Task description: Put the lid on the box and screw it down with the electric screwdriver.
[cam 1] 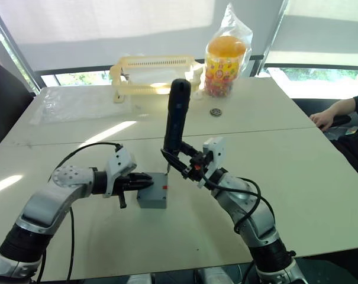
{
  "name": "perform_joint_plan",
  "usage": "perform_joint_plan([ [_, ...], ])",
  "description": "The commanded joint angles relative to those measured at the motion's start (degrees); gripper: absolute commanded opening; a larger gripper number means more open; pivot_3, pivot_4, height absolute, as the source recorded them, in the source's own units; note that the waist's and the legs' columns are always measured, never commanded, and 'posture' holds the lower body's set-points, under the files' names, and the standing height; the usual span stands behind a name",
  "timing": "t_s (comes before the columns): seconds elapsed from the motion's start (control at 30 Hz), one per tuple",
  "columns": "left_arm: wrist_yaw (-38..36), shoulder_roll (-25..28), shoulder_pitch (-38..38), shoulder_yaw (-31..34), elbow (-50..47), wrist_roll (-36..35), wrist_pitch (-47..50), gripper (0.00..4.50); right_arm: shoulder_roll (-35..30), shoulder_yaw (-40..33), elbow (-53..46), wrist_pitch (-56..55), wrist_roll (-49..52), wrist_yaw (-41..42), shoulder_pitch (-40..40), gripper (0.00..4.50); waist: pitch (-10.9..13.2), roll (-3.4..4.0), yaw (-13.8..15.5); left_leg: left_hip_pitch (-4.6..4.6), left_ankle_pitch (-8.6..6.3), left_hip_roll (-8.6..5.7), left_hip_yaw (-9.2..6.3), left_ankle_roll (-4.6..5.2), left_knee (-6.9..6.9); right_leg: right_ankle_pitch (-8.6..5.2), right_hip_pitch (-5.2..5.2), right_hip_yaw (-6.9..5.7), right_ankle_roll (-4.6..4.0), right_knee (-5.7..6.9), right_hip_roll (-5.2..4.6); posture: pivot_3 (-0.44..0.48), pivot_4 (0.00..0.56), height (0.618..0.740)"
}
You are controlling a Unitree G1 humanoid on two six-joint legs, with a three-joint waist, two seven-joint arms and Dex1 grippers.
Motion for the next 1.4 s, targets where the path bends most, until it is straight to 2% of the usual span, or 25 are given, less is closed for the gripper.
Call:
perform_joint_plan([
  [0.03, 0.31, -0.11, 0.50, -0.67, -0.43, 1.02, 0.09, 0.67, 1.36, -0.76, -3.91, -1.09, 0.44, 0.43, -1.00, 1.75, 0.00, 0.00, 0.01, 0.00, 0.00, 0.00, 0.00, 0.00, 0.00, 0.00, 0.00, 0.00, 0.00, 0.00, 0.00, 0.000, 0.150, 0.740],
  [1.4, 1.01, -1.10, 0.84, -0.83, -0.23, 1.56, -0.21, 0.67, 2.09, 0.06, -4.65, -0.28, -0.35, 1.47, -0.94, 1.75, -0.01, 0.00, 0.00, 0.00, 0.00, 0.00, 0.00, 0.00, 0.00, 0.00, 0.00, 0.00, 0.00, 0.00, 0.00, 0.000, 0.150, 0.740],
])
